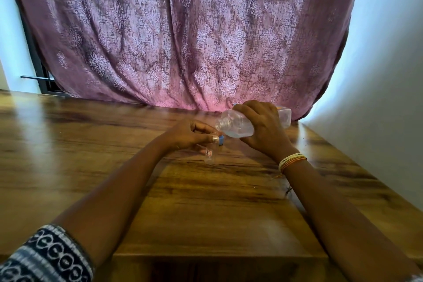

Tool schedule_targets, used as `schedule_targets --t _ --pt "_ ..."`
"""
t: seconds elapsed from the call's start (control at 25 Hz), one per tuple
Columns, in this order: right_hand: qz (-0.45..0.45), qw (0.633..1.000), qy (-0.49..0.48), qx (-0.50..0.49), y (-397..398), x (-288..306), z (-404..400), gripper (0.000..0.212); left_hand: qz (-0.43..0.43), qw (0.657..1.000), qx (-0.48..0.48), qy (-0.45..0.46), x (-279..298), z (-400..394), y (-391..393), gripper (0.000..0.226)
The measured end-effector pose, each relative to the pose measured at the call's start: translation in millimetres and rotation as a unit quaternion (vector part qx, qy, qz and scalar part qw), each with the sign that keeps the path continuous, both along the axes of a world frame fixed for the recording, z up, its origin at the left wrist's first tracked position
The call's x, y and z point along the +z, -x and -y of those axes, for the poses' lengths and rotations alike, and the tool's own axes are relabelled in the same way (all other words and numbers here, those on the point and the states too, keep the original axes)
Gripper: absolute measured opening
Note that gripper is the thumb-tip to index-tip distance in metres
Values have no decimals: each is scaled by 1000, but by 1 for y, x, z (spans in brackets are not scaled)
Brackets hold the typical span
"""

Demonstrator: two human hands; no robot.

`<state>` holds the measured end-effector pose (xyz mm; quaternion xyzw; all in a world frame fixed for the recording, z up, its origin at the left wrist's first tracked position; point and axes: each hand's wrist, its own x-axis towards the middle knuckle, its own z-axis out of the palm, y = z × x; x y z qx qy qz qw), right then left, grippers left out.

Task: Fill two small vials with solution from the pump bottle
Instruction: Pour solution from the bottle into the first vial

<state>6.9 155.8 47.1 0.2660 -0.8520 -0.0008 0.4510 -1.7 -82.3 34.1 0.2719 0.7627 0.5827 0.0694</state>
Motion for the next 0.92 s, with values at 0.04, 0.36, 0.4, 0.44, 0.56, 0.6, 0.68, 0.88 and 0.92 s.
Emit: schedule_targets --t 0.04,0.36,0.4,0.44,0.56,0.6,0.68,0.88,0.92 --pt "-3 1000 0 0 0 0 1 51 1 1000 -1 -2 -1 0 1 15" --pt "-8 1000 -9 -4 -2 1 2 53 -6 1000 3 1 -1 2 0 14" --pt "-10 1000 -11 -5 -2 1 1 53 -8 1000 4 2 -1 2 1 14" --pt "-12 1000 -13 -5 -2 1 1 53 -9 1000 5 3 -1 2 1 13" --pt "-16 1000 -14 -3 -1 1 2 52 -6 1000 6 2 -1 1 1 15" --pt "-18 1000 -15 -2 -1 1 3 51 -5 1000 8 3 -1 1 1 16" --pt "-23 1000 -18 -4 -1 1 3 50 -7 1000 10 5 0 1 1 16" --pt "-22 999 -24 -14 0 2 1 49 -11 1000 7 8 0 1 0 14" --pt "-22 999 -24 -14 0 2 1 49 -13 1000 6 9 0 1 0 14"
